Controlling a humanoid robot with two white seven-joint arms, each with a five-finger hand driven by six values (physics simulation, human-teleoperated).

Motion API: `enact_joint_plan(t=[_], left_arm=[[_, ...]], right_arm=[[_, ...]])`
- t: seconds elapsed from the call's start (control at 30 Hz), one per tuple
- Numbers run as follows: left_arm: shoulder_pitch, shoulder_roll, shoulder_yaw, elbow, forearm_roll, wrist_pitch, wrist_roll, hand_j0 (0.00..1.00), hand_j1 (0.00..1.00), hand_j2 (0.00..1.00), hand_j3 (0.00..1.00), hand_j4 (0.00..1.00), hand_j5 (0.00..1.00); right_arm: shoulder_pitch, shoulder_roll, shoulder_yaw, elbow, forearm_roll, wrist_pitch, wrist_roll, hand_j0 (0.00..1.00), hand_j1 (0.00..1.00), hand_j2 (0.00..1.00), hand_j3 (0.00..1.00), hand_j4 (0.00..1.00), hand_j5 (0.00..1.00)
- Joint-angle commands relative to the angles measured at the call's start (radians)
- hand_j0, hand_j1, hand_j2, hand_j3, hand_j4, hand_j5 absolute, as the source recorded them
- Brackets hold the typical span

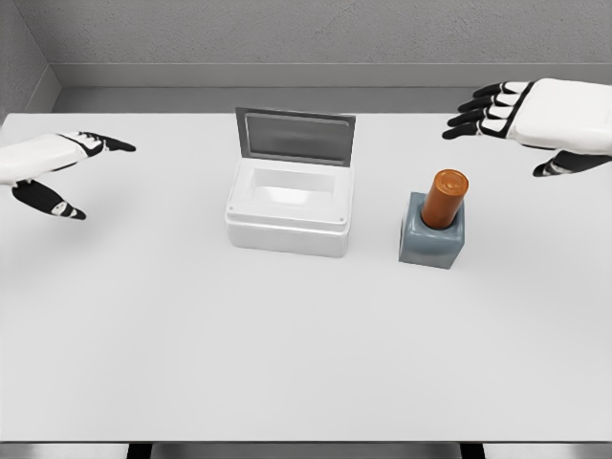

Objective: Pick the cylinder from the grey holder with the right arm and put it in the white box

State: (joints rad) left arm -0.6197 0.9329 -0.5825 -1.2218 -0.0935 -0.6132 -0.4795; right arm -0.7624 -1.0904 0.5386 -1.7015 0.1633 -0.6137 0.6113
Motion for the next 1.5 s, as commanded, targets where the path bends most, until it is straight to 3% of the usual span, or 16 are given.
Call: enact_joint_plan(t=[0.0,0.03,0.07,0.1,0.13,0.2,0.23,0.27,0.33,0.4,0.6,0.77,1.1,1.47], left_arm=[[0.0,0.0,-0.005,-0.001,0.014,0.002,0.004,1.0,1.0,1.0,1.0,1.0,1.0],[0.003,-0.003,-0.01,-0.007,0.021,0.002,0.012,1.0,1.0,1.0,1.0,1.0,1.0],[-0.006,-0.003,-0.065,-0.015,0.057,0.002,0.018,1.0,1.0,1.0,1.0,1.0,1.0],[-0.029,0.007,-0.154,-0.015,0.162,0.002,0.041,1.0,1.0,1.0,1.0,1.0,1.0],[-0.054,0.004,-0.212,-0.011,0.219,0.002,0.091,1.0,1.0,1.0,1.0,1.0,1.0],[-0.066,-0.002,-0.255,0.019,0.307,0.002,0.375,1.0,1.0,1.0,1.0,1.0,1.0],[-0.072,0.007,-0.312,0.019,0.354,0.002,0.44,1.0,1.0,1.0,1.0,1.0,1.0],[-0.089,0.007,-0.398,0.024,0.426,0.002,0.441,1.0,1.0,1.0,1.0,1.0,1.0],[-0.089,-0.009,-0.453,0.022,0.523,0.002,0.437,1.0,1.0,1.0,1.0,1.0,1.0],[-0.068,-0.008,-0.456,0.024,0.541,0.002,0.438,1.0,1.0,1.0,1.0,1.0,1.0],[-0.04,-0.011,-0.474,0.028,0.548,0.002,0.446,1.0,1.0,1.0,1.0,1.0,1.0],[-0.038,-0.019,-0.508,0.03,0.629,0.002,0.447,1.0,1.0,1.0,1.0,1.0,1.0],[-0.041,-0.039,-0.508,0.021,0.606,0.002,0.455,1.0,1.0,1.0,1.0,1.0,1.0],[-0.035,-0.045,-0.522,0.022,0.61,0.002,0.458,1.0,1.0,1.0,1.0,1.0,1.0]], right_arm=[[0.0,0.0,0.001,-0.001,0.012,0.003,0.0,1.0,1.0,1.0,1.0,1.0,1.0],[0.002,0.001,0.0,-0.001,0.013,0.003,0.0,1.0,1.0,1.0,1.0,1.0,1.0],[0.0,0.006,0.0,0.0,0.015,0.003,0.0,1.0,1.0,1.0,1.0,1.0,1.0],[0.003,0.009,0.001,0.003,0.015,0.003,0.0,1.0,1.0,1.0,1.0,1.0,1.0],[0.006,-0.003,-0.002,0.019,0.018,0.003,0.0,1.0,1.0,1.0,1.0,1.0,1.0],[0.012,-0.011,0.004,0.025,0.028,0.003,0.0,1.0,1.0,1.0,1.0,1.0,1.0],[0.011,-0.003,0.023,0.023,0.03,0.003,0.0,1.0,1.0,1.0,1.0,1.0,1.0],[0.011,0.02,0.026,0.022,0.03,0.003,0.0,1.0,1.0,1.0,1.0,1.0,1.0],[0.005,0.073,0.032,0.022,0.105,0.003,0.0,1.0,1.0,1.0,1.0,1.0,1.0],[-0.003,0.098,0.047,0.022,0.159,0.003,0.0,1.0,1.0,1.0,1.0,1.0,1.0],[-0.015,0.11,0.101,0.022,0.16,0.003,0.0,1.0,1.0,1.0,1.0,1.0,1.0],[-0.015,0.129,0.142,0.026,0.191,0.003,0.0,1.0,1.0,1.0,1.0,1.0,1.0],[-0.021,0.17,0.184,0.1,0.206,0.003,0.0,1.0,1.0,1.0,1.0,1.0,1.0],[-0.021,0.17,0.187,0.117,0.226,0.003,0.0,1.0,1.0,1.0,1.0,1.0,1.0]])
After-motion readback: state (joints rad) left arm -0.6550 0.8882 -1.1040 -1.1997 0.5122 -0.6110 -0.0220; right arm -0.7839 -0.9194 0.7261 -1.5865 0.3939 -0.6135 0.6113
